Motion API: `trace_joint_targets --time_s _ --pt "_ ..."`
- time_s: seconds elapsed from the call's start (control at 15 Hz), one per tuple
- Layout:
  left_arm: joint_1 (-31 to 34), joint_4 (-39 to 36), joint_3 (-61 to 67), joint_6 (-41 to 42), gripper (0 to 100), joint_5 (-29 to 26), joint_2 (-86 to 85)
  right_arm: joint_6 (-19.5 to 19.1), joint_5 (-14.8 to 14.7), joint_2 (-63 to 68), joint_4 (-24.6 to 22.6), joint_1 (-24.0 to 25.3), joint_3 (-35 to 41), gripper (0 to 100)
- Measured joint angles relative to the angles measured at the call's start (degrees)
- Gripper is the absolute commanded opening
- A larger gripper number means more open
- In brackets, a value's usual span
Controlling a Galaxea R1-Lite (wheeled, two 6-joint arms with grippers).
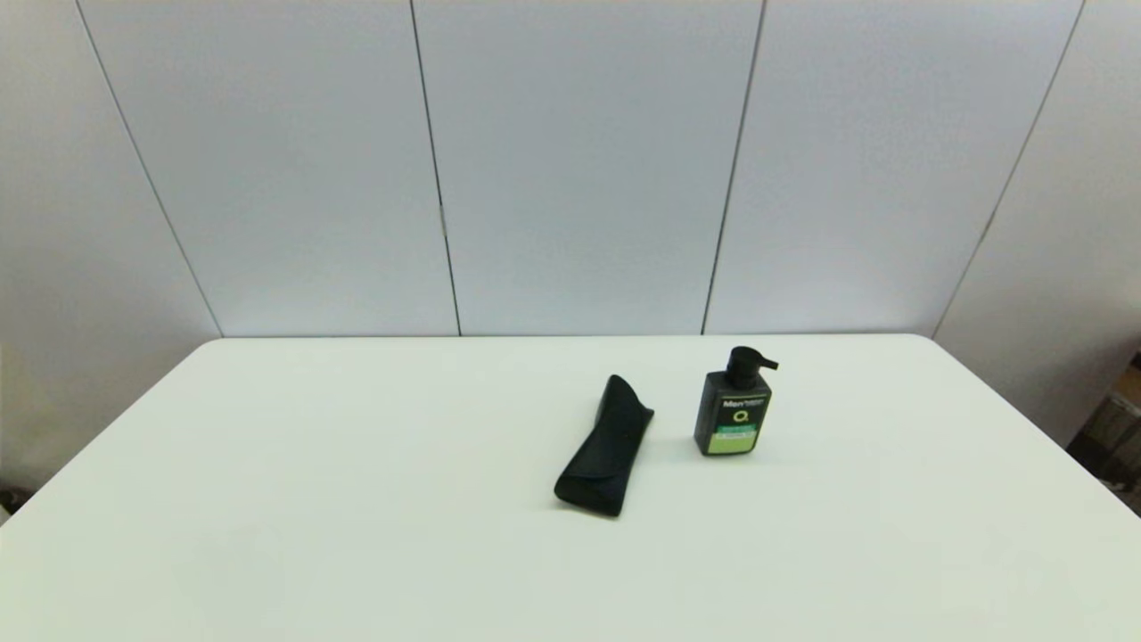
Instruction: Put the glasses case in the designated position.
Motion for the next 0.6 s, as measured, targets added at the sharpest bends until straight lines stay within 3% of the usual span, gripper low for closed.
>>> trace_joint_targets --time_s 0.33,0.6 --pt "0.69 -0.93 6.23 2.26 100 -0.34 -9.33 -0.01 0.0 0.0 0.0 0.0 0.0 100" --pt "1.44 -6.01 9.97 2.45 100 -2.13 -14.95 -0.01 0.0 0.0 0.0 0.0 0.0 100"
